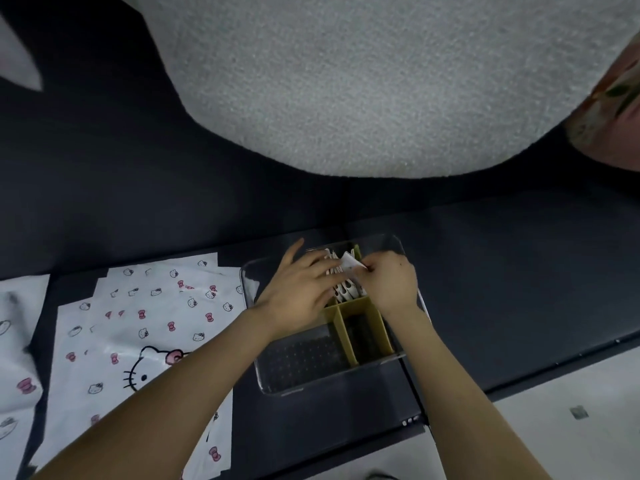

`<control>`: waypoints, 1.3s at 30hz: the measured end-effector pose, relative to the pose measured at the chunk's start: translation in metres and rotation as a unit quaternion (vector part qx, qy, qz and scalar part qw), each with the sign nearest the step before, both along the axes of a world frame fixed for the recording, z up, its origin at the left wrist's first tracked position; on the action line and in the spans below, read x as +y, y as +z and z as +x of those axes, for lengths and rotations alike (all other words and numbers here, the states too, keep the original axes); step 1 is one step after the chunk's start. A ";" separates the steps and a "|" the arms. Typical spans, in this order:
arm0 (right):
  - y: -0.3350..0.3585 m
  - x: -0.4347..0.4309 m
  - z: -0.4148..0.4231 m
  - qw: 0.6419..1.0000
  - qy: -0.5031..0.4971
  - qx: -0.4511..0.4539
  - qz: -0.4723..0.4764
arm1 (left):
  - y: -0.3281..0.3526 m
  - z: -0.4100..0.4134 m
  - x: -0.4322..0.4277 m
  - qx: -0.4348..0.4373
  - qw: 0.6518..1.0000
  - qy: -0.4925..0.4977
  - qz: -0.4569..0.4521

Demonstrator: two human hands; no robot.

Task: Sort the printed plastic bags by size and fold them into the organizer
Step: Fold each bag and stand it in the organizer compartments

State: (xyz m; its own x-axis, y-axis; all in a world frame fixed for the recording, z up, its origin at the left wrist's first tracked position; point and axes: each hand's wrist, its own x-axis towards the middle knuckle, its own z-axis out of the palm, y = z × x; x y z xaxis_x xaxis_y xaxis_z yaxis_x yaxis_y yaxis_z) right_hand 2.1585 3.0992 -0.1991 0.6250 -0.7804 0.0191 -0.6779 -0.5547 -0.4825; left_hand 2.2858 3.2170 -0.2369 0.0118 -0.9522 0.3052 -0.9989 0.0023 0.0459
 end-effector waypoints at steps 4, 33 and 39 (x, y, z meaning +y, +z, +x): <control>-0.004 0.001 0.001 0.998 -0.022 -0.043 0.044 | -0.002 -0.001 0.002 0.024 1.000 0.005 -0.016; -0.105 0.254 0.042 0.956 0.225 0.140 -0.128 | -0.067 0.018 0.331 0.159 0.910 0.379 0.061; -0.101 0.255 0.037 0.964 0.215 0.037 -0.151 | -0.073 0.018 0.356 0.185 0.909 0.353 0.124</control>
State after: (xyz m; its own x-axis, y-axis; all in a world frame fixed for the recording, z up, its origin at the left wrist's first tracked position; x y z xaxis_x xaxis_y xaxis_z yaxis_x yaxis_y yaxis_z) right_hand 2.1951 3.3541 -0.3006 0.8976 -0.4151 0.1482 -0.3808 -0.8996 -0.2137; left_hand 2.3041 3.5727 -0.3096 0.7040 -0.7070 -0.0670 -0.6644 -0.6890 0.2897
